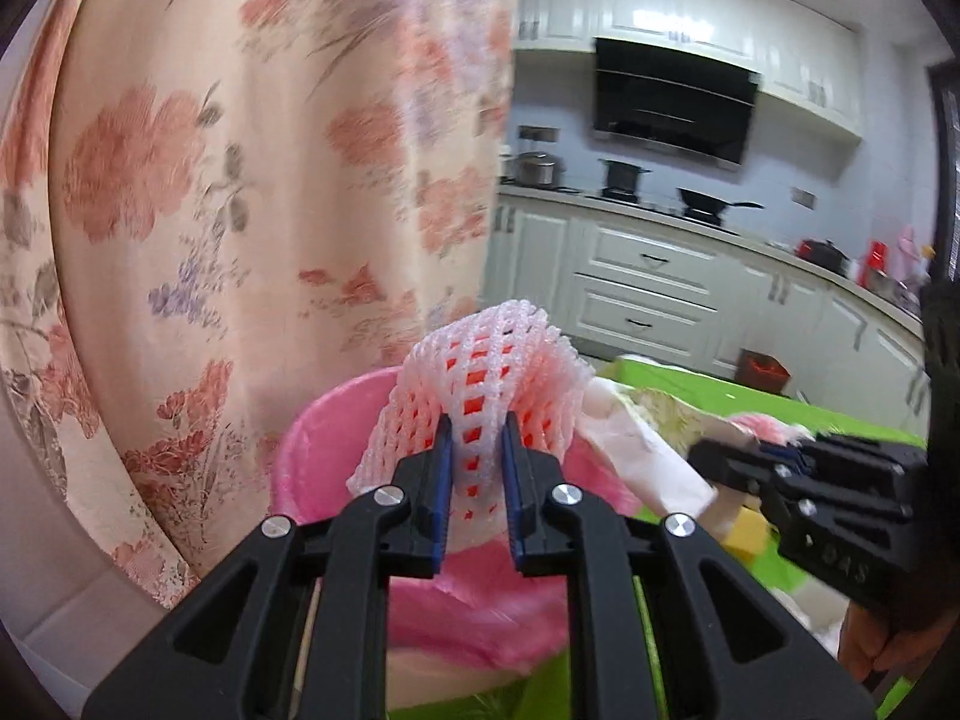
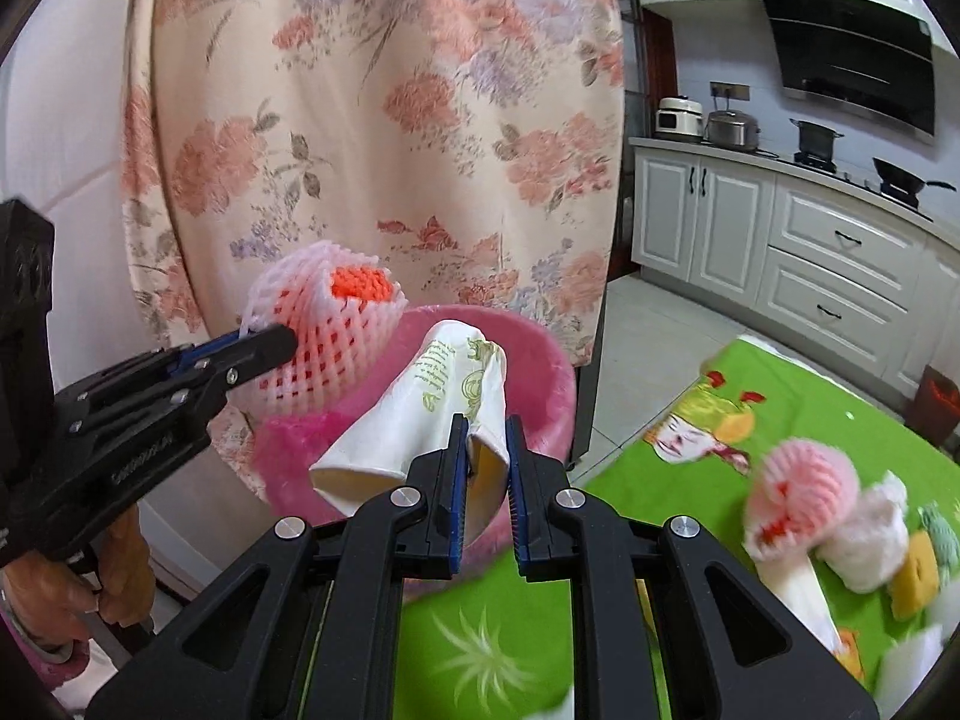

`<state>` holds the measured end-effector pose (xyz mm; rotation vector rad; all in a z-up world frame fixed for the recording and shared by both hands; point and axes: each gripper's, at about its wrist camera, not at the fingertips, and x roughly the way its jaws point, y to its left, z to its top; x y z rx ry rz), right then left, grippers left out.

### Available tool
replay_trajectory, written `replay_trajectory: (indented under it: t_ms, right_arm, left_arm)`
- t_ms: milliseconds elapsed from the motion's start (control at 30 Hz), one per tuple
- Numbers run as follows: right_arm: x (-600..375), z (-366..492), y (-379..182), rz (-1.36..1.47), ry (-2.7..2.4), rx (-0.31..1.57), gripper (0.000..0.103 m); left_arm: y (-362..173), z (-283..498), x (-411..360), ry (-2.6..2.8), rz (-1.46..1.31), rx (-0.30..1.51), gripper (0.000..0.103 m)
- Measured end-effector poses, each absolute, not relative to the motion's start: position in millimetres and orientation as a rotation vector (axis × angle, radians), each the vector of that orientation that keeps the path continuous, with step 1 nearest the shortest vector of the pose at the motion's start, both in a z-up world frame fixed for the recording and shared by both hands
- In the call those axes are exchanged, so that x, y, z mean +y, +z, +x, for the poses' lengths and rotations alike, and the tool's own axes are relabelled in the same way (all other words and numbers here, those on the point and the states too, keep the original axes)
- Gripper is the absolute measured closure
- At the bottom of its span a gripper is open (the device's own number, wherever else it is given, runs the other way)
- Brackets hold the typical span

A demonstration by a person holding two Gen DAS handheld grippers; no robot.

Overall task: Collect trash
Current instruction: 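Carry both items to the pink wastebasket and open both grippers to drop them, then grasp a crumpled white tissue with the right gripper while the left gripper grasps another tissue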

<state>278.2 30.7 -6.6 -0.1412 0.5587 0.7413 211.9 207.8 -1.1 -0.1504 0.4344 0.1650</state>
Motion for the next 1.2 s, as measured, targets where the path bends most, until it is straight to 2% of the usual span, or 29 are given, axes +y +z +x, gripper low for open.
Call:
replay_trajectory:
  t_ms: [100,167,233,267,333,367,500,567,667,967,1200]
  right_arm:
    - [49,294,-16,-0.158,0.741,0.586,0.088]
    - [57,302,-23,-0.167,0.747,0.612,0.087]
    - [63,307,-30,-0.188,0.731,0.629,0.082]
    - [62,307,-31,-0.184,0.732,0.633,0.075]
    - [55,303,-30,-0.16,0.74,0.628,0.045]
    - [49,299,-28,-0.146,0.737,0.611,0.044]
    - [29,283,-20,-0.129,0.717,0.581,0.044]
    - [17,277,-17,-0.115,0.705,0.584,0.044]
    - [-3,267,-14,-0.103,0.677,0.582,0.044]
    - [-72,234,-13,-0.047,0.583,0.576,0.044]
    - [-148,220,-34,0.016,0.433,0.622,0.044]
  left_arm:
    - [-12,229,223,0.222,-0.145,0.454,0.085]
    - [-19,237,229,0.258,-0.132,0.474,0.069]
    - [-23,237,233,0.302,-0.13,0.473,0.054]
    - [-23,234,234,0.31,-0.136,0.467,0.048]
    - [-23,226,233,0.326,-0.133,0.463,0.038]
    - [-23,221,231,0.336,-0.126,0.457,0.032]
    - [-24,201,220,0.354,-0.107,0.454,0.029]
    - [-25,189,211,0.36,-0.109,0.453,0.017]
    - [-27,176,196,0.34,-0.13,0.45,0.006]
    - [-38,174,139,0.234,-0.149,0.499,0.005]
    - [-47,176,90,0.148,-0.076,0.525,0.005]
